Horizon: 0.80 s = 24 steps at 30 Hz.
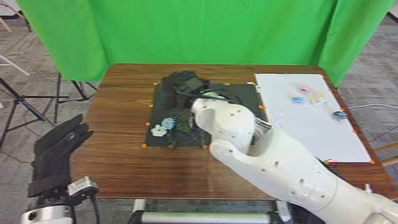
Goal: Arrange flowers
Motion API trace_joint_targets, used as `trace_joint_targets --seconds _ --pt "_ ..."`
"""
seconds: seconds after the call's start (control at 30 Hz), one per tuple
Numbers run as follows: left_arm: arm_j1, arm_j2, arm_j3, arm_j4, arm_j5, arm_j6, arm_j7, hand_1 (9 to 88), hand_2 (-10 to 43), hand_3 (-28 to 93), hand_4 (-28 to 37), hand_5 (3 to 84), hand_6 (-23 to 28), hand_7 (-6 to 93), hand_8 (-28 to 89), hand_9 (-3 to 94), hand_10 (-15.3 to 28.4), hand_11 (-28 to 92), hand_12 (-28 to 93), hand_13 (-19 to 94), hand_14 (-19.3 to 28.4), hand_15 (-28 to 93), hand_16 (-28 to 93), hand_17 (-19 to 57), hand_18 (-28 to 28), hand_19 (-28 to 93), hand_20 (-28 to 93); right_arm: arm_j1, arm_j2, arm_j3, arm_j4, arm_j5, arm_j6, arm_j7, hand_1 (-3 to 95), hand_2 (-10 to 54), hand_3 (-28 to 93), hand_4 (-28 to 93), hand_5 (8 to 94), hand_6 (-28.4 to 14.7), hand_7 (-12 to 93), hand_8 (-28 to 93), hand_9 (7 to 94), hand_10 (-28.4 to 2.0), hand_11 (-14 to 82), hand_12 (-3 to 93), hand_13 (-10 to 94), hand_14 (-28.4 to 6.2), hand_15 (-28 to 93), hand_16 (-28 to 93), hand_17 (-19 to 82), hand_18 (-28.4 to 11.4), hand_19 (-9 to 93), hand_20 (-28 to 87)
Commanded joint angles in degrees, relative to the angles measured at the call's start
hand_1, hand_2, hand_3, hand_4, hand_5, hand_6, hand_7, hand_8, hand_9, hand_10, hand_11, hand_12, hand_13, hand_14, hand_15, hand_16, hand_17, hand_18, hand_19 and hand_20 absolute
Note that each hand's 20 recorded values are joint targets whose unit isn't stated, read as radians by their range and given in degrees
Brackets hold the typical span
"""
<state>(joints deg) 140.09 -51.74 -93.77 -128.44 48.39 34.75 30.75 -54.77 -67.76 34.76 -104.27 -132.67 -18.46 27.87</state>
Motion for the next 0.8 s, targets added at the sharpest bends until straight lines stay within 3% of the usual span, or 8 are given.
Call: trace_joint_targets --seconds 0.03,0.23,0.27,0.3,0.33,0.4,0.5,0.8 --pt "0.92 -0.99 0.22 -0.95 1.07 0.14 -0.39 25.8 2.9 83 -20.0 43.0 12.0 15.8 -11 35.5 20.7 40 8 24 26.9 67 -17 -9.4 21.3 59 4 -1.44 11.4 7.01 -3.4 3.52 0.52 1.63 34.0 -6.4 82 -26 55.0 -9.8 16 -10 55.5 -20.5 26.5 16.4 60 -12.1 77 15 31 -22.1 93 -2" --pt "1.3 -1.15 0.59 -1.09 1.27 -0.01 -0.42 25.8 2.9 83 -20.0 43.0 12.0 15.8 -11 35.2 20.5 40 8 24 27.0 67 -17 -9.4 21.3 59 4 -7.17 16.8 14.39 -4.58 6.71 0.46 4.15 33.8 -5.9 83 -25 53.4 -9.9 16 -10 54.1 -20.9 23.5 15.9 60 -12.4 77 15 32 -22.1 93 -2" --pt "1.28 -0.89 0.92 -1.05 0.96 0.37 0.13 25.8 2.9 83 -20.0 43.0 12.0 15.8 -11 35.1 20.5 40 8 24 27.0 67 -17 -9.4 21.2 59 4 -7.58 18.46 14.6 -4.56 7.16 1.7 4.43 33.7 -5.8 83 -25 53.3 -10.0 15 -10 54.1 -21.0 23.1 15.9 60 -12.4 77 14 32 -22.1 93 -2" --pt "0.95 -1.19 1.01 -0.97 1.23 -0.06 -0.41 25.8 2.9 83 -20.0 42.9 11.9 15.8 -11 35.1 20.5 40 8 24 27.0 67 -17 -9.4 21.2 59 4 -8.73 19.48 15.71 -4.6 7.57 1.9 5.18 33.7 -5.6 83 -25 53.3 -10.1 15 -10 54.2 -21.0 22.9 15.9 60 -12.4 77 14 32 -22.0 93 -2" --pt "0.89 -1.14 1.32 -0.87 1.01 0.12 0.07 25.8 2.9 83 -20.0 42.9 12.0 15.8 -11 35.1 20.4 40 8 24 27.0 67 -17 -9.4 21.2 59 4 -8.96 20.67 15.86 -4.4 8.06 2.55 5.98 33.6 -5.6 83 -25 53.2 -10.1 15 -10 54.2 -21.1 22.8 16.0 60 -12.3 78 14 32 -22.0 93 -1" --pt "0.76 -1.28 1.52 -0.94 1.31 -0.07 -0.48 25.9 2.9 83 -20.0 42.9 11.9 15.8 -11 35.1 20.4 40 8 24 27.0 67 -17 -9.4 21.2 59 4 -10.79 22.71 17.52 -4.31 9.11 2.5 7.34 33.6 -5.4 83 -25 52.9 -10.2 15 -10 54.1 -21.3 22.5 16.0 60 -12.3 78 14 33 -21.9 93 -1" --pt "0.8 -1.29 1.83 -0.91 1.2 0.1 -0.18 25.9 2.9 83 -19.9 42.9 11.9 15.8 -11 35.0 20.3 40 8 24 26.9 67 -17 -9.4 21.2 59 4 -12.19 26.05 18.43 -3.14 10.46 4.5 9.59 33.5 -5.2 83 -25 52.8 -10.3 15 -9 54.2 -21.3 22.1 16.0 61 -12.1 78 14 33 -21.8 93 0" --pt "0.56 -1.67 2.22 -0.97 1.53 -0.09 -0.63 26.0 2.8 83 -19.8 42.9 12.0 15.8 -11 34.9 20.3 40 8 24 26.9 67 -17 -9.4 21.3 59 4 -16.91 30.01 24.58 -0.22 13.5 6.23 15.28 33.6 -4.7 83 -25 52.8 -10.4 15 -9 54.6 -21.2 22.6 16.1 62 -11.9 79 14 35 -21.7 93 3"
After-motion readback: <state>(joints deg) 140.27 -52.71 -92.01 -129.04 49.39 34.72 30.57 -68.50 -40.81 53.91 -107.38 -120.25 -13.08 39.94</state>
